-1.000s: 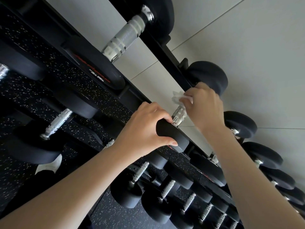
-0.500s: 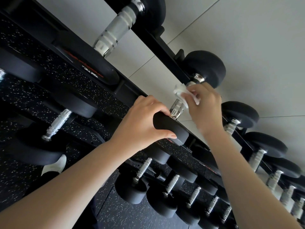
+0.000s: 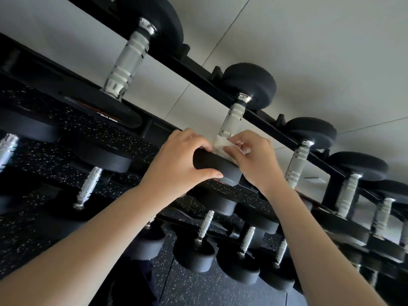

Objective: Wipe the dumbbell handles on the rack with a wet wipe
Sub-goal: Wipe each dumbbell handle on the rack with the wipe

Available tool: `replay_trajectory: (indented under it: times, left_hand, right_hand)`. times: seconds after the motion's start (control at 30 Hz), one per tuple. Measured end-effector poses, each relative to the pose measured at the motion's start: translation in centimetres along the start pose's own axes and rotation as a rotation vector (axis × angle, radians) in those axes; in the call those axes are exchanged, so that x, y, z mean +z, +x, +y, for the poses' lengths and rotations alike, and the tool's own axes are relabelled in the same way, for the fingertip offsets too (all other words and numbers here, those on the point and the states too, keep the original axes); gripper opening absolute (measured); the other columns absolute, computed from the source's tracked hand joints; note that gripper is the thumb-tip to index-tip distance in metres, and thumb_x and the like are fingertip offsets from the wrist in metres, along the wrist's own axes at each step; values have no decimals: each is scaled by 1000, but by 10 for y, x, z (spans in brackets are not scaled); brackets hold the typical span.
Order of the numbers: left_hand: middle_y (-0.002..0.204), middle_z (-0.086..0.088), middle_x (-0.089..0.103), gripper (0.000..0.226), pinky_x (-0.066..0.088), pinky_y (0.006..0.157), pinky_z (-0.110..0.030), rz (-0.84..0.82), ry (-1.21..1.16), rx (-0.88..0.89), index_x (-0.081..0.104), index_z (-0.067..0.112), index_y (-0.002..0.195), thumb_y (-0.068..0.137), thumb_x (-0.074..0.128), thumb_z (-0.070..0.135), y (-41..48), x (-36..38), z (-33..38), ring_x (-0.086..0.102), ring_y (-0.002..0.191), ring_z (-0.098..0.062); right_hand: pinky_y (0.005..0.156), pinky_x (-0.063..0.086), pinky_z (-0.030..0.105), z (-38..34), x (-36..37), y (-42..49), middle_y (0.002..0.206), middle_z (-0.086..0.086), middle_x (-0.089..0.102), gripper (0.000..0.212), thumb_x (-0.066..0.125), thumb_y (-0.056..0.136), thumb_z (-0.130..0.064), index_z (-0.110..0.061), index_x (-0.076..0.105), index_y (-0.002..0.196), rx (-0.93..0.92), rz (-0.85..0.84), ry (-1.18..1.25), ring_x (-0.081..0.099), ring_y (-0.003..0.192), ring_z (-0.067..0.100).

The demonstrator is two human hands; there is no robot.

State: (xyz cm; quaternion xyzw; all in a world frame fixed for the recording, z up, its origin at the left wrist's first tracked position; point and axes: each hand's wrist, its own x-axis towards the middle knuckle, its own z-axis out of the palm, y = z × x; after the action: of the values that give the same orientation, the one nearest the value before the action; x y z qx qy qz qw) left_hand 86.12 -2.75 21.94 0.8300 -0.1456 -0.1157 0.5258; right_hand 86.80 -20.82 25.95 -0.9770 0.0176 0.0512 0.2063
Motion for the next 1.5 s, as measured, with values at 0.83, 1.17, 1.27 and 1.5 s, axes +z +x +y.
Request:
replay_trajectory:
  times: [0.83,1.17,1.27,1.5]
  left_hand:
    - [106,16,49,48,29,87,-7,-188,170,118,60,29,115,72,72,46,11,171,129,42,105,-1]
    - [103,22,51,40,30,86,-7,-74,204,-13,64,29,105,68,80,32,-2,194,113,44,105,-2]
    - [104,22,51,40,27,86,-3,-76,181,-11,64,29,105,69,79,32,-2,194,111,43,104,-1]
    - [104,20,52,40,27,87,-4,-76,164,6,64,28,105,68,79,34,-1,195,108,43,105,-3]
  right_hand:
    - [65,41,7,200,-102,-75,83,-5,59,6,66,85,-16,-17,61,86,263,488,301,52,73,0]
    - [60,44,27,211,-56,-13,87,4,61,7,61,87,-14,-9,66,89,53,564,300,53,72,16]
    - [68,41,28,211,-50,-13,84,4,61,4,64,84,-11,-8,66,86,21,653,266,51,81,21]
    - [70,43,15,212,-48,-18,94,8,55,5,67,81,-3,-5,66,85,2,616,345,53,87,17]
